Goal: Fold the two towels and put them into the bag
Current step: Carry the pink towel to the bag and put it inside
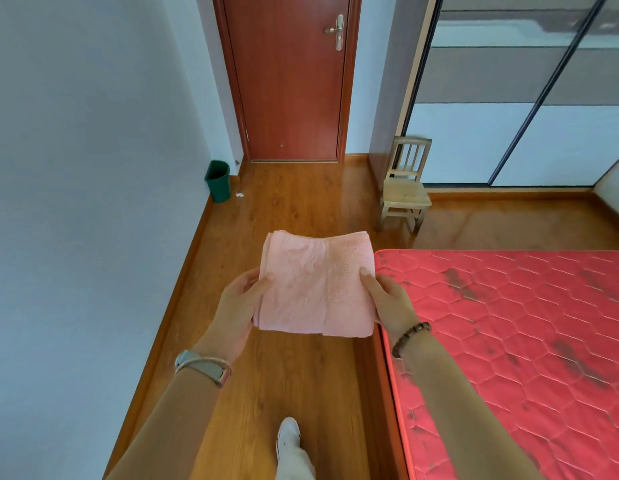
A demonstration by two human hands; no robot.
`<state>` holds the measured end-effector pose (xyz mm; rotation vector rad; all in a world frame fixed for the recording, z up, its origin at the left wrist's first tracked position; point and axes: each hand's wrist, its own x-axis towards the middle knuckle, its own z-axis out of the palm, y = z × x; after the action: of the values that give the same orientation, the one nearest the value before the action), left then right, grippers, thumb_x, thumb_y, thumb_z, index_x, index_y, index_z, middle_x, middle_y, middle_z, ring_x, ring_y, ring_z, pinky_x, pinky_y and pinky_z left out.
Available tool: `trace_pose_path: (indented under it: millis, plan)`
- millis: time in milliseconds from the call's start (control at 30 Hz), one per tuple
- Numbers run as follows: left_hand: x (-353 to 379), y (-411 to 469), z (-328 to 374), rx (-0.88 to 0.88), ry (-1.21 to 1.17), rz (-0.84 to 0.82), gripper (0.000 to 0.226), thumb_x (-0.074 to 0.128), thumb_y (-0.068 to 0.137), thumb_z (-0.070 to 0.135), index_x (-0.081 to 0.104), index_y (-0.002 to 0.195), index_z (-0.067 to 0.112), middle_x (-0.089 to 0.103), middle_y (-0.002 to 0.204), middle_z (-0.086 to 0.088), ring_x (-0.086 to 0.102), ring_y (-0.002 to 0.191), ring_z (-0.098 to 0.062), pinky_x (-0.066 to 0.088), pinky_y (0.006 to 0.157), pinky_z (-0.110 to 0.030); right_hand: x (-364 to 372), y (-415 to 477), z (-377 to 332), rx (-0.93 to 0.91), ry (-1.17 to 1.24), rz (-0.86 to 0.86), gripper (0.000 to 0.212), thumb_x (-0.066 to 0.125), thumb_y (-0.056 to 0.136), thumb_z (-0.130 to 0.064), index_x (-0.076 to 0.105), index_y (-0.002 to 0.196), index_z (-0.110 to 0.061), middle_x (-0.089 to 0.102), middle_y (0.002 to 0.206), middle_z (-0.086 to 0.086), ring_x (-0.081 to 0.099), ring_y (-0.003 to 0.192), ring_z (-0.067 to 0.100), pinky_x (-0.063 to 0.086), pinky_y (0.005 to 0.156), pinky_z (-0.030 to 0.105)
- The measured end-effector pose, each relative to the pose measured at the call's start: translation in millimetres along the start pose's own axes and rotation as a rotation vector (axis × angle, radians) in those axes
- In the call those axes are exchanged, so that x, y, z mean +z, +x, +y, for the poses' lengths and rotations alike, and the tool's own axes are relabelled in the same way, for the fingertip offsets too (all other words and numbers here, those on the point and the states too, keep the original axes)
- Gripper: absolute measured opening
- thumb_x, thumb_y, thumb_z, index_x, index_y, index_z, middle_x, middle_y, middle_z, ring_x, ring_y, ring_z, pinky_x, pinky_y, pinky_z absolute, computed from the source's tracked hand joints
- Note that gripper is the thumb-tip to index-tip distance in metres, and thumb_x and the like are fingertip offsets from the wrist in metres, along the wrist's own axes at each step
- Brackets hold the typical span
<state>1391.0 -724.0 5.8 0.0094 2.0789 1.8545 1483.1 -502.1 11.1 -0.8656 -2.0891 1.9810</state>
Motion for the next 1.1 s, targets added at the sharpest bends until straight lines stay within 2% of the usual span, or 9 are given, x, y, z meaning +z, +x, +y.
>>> trace_pose_path:
  millis: [67,200,300,433,567,667,800,900,1100]
  plan:
    - [-4.9,34.1,16.7,0.023,-0.007,-0.010,0.034,0.061,0.095,0.036,0.059,0.124,0.020,0.064,0.117,0.000,0.064,0.108,-0.023,0.056,0.083,-0.033,12.3,31.2,-16.3,-0.010,-0.004,0.009,0.037,0.057,0.088,-0.056,0.067,0.091,-0.020,0.066,0.096,0.002,0.063,0.093,0.022,0.053,0.091,0.053]
    - [-15.6,95.2,45.5,0.016,-0.005,-0.033,0.039,0.061,0.095,0.039,0.058,0.129,0.022,0.064,0.121,0.001,0.063,0.110,-0.021,0.055,0.094,-0.041,34.4,82.4,-45.8,-0.009,0.013,0.048,0.027,0.055,0.091,-0.051,0.065,0.091,-0.026,0.066,0.101,0.004,0.064,0.099,0.025,0.055,0.091,0.048]
    - [-16.9,137.9,64.2,0.020,0.007,-0.051,0.038,0.062,0.095,0.037,0.058,0.129,0.021,0.064,0.120,0.000,0.063,0.107,-0.021,0.056,0.085,-0.035,46.8,113.8,-59.7,-0.006,0.022,0.081,0.032,0.054,0.092,-0.050,0.066,0.098,-0.021,0.068,0.106,0.010,0.064,0.102,0.029,0.054,0.091,0.052]
    - [-12.4,186.1,76.6,0.013,0.017,-0.047,0.025,0.060,0.096,0.034,0.059,0.120,0.024,0.064,0.117,-0.002,0.064,0.098,-0.019,0.052,0.074,-0.028,56.4,152.3,-72.3,0.047,0.053,0.104,0.042,0.055,0.090,-0.053,0.065,0.108,-0.017,0.068,0.106,0.005,0.065,0.102,0.025,0.055,0.090,0.050]
    - [-4.7,229.8,87.1,0.025,0.036,-0.087,0.030,0.060,0.096,0.038,0.059,0.123,0.025,0.063,0.116,0.004,0.062,0.108,-0.020,0.054,0.086,-0.033,58.2,191.6,-85.0,0.066,0.079,0.132,0.038,0.055,0.091,-0.052,0.066,0.103,-0.018,0.068,0.105,0.004,0.065,0.102,0.026,0.055,0.091,0.050]
    - [5.5,268.1,96.9,0.032,0.036,-0.112,0.035,0.060,0.095,0.039,0.058,0.127,0.022,0.062,0.119,0.002,0.061,0.110,-0.020,0.054,0.095,-0.039,57.4,227.9,-96.5,0.074,0.086,0.137,0.037,0.055,0.091,-0.051,0.067,0.097,-0.016,0.068,0.103,0.008,0.064,0.101,0.027,0.054,0.091,0.050]
    - [22.5,328.8,108.3,0.026,0.025,-0.112,0.039,0.063,0.094,0.039,0.058,0.128,0.022,0.063,0.121,0.001,0.062,0.111,-0.023,0.054,0.094,-0.042,53.6,287.3,-112.1,0.052,0.084,0.141,0.034,0.055,0.092,-0.048,0.065,0.089,-0.016,0.062,0.089,0.002,0.060,0.089,0.021,0.053,0.090,0.048]
    - [38.5,374.3,117.7,0.018,0.017,-0.130,0.038,0.064,0.092,0.041,0.059,0.127,0.026,0.064,0.120,0.003,0.062,0.112,-0.022,0.054,0.096,-0.043,47.7,334.1,-121.8,0.047,0.080,0.141,0.035,0.054,0.092,-0.049,0.066,0.097,-0.017,0.066,0.097,0.005,0.063,0.096,0.025,0.053,0.094,0.049]
    - [72.8,459.9,148.9,-0.001,0.035,-0.111,0.034,0.063,0.093,0.042,0.058,0.124,0.028,0.063,0.121,0.003,0.063,0.110,-0.021,0.054,0.097,-0.045,38.7,428.9,-149.0,0.084,0.089,0.131,0.032,0.052,0.093,-0.049,0.065,0.096,-0.019,0.066,0.108,0.013,0.062,0.107,0.032,0.051,0.096,0.052]
